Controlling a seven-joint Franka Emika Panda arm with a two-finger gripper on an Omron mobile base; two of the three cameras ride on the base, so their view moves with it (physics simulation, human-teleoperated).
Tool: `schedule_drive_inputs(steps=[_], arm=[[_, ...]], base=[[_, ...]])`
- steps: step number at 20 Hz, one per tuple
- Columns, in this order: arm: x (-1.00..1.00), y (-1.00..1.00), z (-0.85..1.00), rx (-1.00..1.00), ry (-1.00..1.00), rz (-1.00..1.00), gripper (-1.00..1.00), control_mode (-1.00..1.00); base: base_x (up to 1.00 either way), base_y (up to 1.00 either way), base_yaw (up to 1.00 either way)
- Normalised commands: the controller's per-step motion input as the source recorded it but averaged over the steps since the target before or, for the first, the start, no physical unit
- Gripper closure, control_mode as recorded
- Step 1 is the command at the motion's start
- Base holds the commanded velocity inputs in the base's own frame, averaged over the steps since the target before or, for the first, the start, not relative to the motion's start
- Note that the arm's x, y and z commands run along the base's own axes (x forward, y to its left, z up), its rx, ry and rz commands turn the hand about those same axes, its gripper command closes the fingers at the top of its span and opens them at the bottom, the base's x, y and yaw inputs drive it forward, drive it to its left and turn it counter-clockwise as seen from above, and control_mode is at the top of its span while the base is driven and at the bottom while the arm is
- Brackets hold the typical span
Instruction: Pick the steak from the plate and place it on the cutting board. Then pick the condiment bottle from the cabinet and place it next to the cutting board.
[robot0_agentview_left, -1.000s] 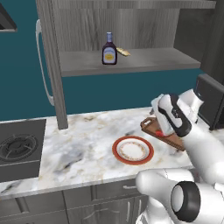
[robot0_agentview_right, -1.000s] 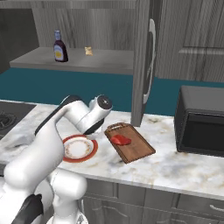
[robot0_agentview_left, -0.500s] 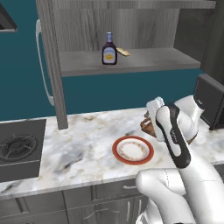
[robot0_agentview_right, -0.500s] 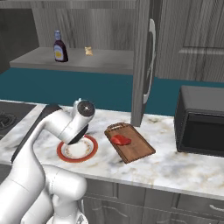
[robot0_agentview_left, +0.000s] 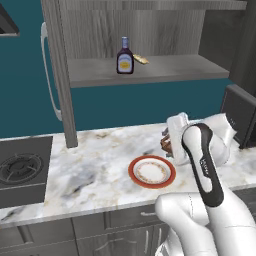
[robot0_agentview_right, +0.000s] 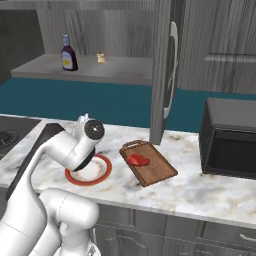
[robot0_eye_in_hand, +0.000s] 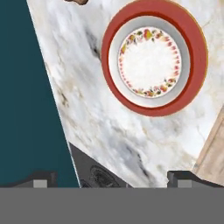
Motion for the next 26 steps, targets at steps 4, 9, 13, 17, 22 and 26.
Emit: schedule_drive_inputs(steps=[4,9,13,17,22,26], arm=[[0.00,0.00,0.04,0.23,0.20,0.00,-1.00,-1.00],[0.00,0.00,0.15,0.26,0.20,0.00,-1.00,-1.00],[-0.01,0.02,0.32,0.28,0.12,0.00,-1.00,-1.00],[-0.05,0.11,0.36,0.28,0.05,0.01,-1.00,-1.00],[-0.07,0.19,0.34,0.23,0.01,0.00,-1.00,-1.00],[-0.05,0.37,0.21,0.15,0.00,0.00,-1.00,-1.00]], base=[[0.00,0.00,0.00],[0.00,0.00,0.00],[0.00,0.00,0.00],[0.00,0.00,0.00],[0.00,0.00,0.00],[0.00,0.00,0.00]])
